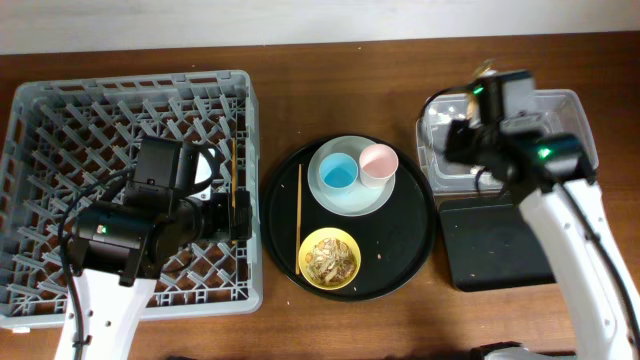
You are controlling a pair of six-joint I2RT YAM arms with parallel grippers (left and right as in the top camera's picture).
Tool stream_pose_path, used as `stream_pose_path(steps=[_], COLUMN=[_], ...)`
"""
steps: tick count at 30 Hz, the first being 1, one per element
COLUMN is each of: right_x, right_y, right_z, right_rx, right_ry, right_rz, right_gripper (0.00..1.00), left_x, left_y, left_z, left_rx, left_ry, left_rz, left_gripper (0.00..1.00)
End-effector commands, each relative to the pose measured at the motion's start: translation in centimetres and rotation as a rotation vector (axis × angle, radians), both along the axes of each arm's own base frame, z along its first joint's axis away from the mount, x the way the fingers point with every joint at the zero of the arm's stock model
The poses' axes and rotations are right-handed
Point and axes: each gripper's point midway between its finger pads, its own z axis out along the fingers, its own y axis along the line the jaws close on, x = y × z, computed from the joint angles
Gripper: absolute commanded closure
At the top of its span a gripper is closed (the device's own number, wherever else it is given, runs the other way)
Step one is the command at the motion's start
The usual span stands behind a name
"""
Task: Sort waste into correct bins and load items into the dishwasher rack
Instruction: 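Drop the gold wrapper into the clear plastic bin, then grasp the rim of the yellow bowl with the right gripper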
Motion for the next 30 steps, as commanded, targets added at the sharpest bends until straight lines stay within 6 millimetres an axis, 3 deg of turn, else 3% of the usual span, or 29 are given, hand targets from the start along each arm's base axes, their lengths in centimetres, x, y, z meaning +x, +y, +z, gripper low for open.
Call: stream_pose_path(steps=[1, 2, 3, 4, 5, 7, 9, 12, 14, 16, 18, 20, 27, 30], right_x=[2.8, 3.6, 4.2, 4.5, 4.6, 4.1, 2.7, -2.2, -5.9, -8.8, -12.3, -14.6, -19.6, -19.8], right_y=[-4.8, -5.7, -6.7, -7.3, -8.0, -8.7, -6.3, 0.1, 4.8, 9.4, 15.2, 18.9, 26.6, 27.6], right_z=[-4.4, -5.7, -6.9, -7.6, -8.2, -7.3, -3.6, 1.2, 2.4, 2.4, 1.0, -1.1, -9.9, -13.2], right_rx=[0.117, 0.153, 0.175, 0.183, 0.187, 0.187, 0.246, 0.268, 0.257, 0.251, 0.229, 0.209, 0.184, 0.138], right_ry=[0.065, 0.074, 0.088, 0.097, 0.105, 0.101, 0.081, 0.093, 0.134, 0.192, 0.280, 0.340, 0.389, 0.333], right_rz=[-0.131, -0.144, -0.161, -0.175, -0.192, -0.172, -0.045, 0.230, 0.376, 0.527, 0.737, 0.860, 1.066, 1.049], right_gripper=[0.96, 0.76, 0.27, 0.15, 0.11, 0.11, 0.11, 0.17, 0.21, 0.38, 0.55, 0.65, 0.58, 0.57], left_x=[0.0, 0.0, 0.0, 0.0, 0.0, 0.0, 0.0, 0.0, 0.0, 0.0, 0.0, 0.0, 0.0, 0.0], left_y=[-0.2, -0.2, -0.2, -0.1, -0.2, -0.1, -0.2, -0.1, -0.2, -0.1, -0.2, -0.2, -0.1, -0.2], left_z=[0.3, 0.3, 0.3, 0.3, 0.3, 0.3, 0.3, 0.3, 0.3, 0.3, 0.3, 0.3, 0.3, 0.3], left_rx=[-0.007, -0.007, -0.007, -0.007, -0.007, -0.007, -0.007, -0.007, -0.007, -0.007, -0.007, -0.006, -0.007, -0.007], left_ry=[-0.010, -0.010, -0.010, -0.011, -0.011, -0.010, -0.010, -0.010, -0.010, -0.010, -0.010, -0.011, -0.010, -0.010], left_rz=[-0.009, -0.009, -0.009, -0.008, -0.009, -0.008, -0.009, -0.008, -0.009, -0.008, -0.009, -0.008, -0.008, -0.009], left_gripper=[0.01, 0.01, 0.01, 0.01, 0.01, 0.01, 0.01, 0.01, 0.01, 0.01, 0.01, 0.01, 0.01, 0.01])
